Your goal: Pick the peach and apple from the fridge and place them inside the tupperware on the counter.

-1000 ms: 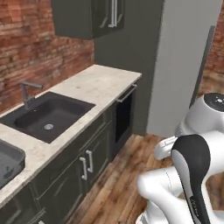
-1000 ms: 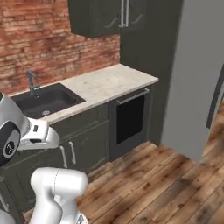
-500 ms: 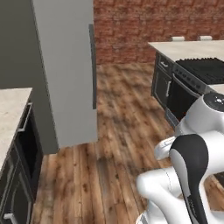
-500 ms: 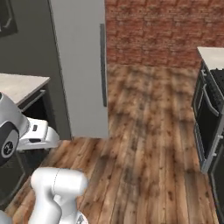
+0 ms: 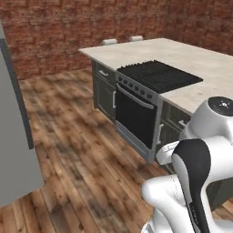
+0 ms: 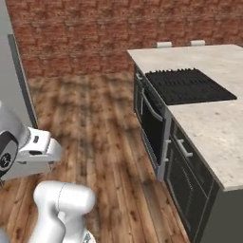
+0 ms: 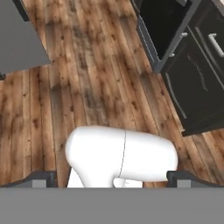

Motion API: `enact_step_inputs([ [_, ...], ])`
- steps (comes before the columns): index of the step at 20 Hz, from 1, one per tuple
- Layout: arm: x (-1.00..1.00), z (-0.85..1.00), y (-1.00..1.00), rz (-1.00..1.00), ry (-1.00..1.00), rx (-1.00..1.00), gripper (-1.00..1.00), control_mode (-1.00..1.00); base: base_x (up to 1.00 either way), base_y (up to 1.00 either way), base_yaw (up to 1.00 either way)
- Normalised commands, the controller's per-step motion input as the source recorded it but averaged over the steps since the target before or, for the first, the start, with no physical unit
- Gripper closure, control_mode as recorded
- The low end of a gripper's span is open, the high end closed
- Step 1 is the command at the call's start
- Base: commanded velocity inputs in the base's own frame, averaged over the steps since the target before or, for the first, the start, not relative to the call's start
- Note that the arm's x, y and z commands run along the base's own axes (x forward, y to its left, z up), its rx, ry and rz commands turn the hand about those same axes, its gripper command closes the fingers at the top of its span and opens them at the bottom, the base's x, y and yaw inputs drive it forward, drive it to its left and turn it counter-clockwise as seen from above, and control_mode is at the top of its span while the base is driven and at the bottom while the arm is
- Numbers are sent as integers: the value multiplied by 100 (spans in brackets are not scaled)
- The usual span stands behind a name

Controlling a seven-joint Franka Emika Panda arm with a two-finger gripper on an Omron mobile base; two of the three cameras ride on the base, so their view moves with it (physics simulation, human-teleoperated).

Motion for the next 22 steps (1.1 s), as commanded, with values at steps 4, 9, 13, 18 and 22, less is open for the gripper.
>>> enact_step_inputs([
  [4,0,0,0,0,0,0,-100,100,100,0,-3],
  [9,0,0,0,0,0,0,-100,100,100,0,9],
  [13,0,0,0,0,0,0,-100,100,100,-19,29],
  [18,0,0,0,0,0,0,-100,100,100,-22,32],
  [22,0,0,0,0,0,0,-100,100,100,-33,44],
])
